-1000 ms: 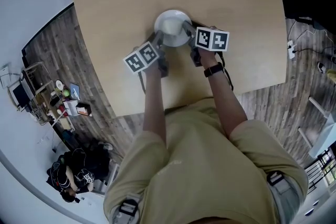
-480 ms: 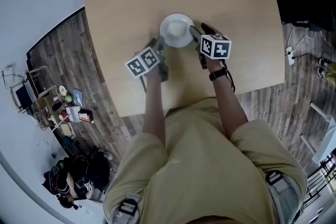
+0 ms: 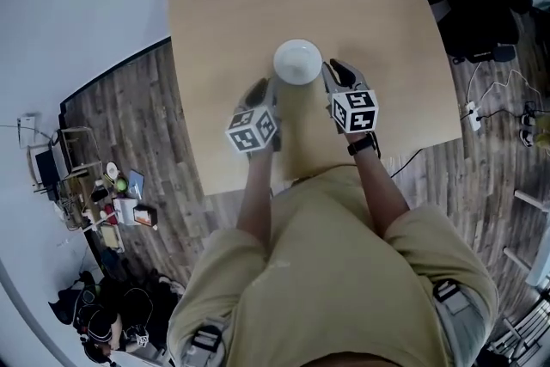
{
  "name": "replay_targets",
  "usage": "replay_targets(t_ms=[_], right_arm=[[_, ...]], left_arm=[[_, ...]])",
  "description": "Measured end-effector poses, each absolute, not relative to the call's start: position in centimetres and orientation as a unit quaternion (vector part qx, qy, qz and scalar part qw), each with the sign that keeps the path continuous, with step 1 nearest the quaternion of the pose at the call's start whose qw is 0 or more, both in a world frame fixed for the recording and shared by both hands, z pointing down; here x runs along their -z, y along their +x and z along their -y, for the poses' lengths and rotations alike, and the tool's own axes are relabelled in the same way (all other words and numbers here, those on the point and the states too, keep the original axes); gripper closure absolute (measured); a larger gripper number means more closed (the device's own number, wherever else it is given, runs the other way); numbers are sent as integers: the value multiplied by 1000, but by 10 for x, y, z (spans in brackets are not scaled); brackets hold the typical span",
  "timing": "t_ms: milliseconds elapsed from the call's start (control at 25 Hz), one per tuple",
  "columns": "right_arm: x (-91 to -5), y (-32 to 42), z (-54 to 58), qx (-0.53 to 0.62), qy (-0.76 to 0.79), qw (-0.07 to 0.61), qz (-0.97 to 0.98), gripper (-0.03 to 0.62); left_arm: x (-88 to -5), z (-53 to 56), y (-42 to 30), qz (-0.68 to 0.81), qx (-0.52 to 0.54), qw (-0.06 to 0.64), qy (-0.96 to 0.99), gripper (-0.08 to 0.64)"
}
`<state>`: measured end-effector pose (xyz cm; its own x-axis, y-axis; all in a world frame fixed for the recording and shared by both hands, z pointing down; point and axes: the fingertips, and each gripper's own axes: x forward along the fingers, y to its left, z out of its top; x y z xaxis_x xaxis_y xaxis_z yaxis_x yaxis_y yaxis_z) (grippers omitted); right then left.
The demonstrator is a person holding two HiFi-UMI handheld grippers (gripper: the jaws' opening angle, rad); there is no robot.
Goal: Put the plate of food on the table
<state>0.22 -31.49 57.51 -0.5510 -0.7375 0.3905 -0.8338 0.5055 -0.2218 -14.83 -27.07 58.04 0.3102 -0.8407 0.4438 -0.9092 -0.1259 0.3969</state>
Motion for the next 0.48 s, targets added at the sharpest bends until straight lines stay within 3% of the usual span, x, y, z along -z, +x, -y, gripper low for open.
replay_targets(t_ms=[160,480], right_arm=[[-544,3,283,-163,463,106,865,572],[-511,-1,233,-124,463,86,873,584]], left_arm=[[-547,240,-144,587,-36,258,767,525],[-520,188,-140,595,-38,196,778,555]])
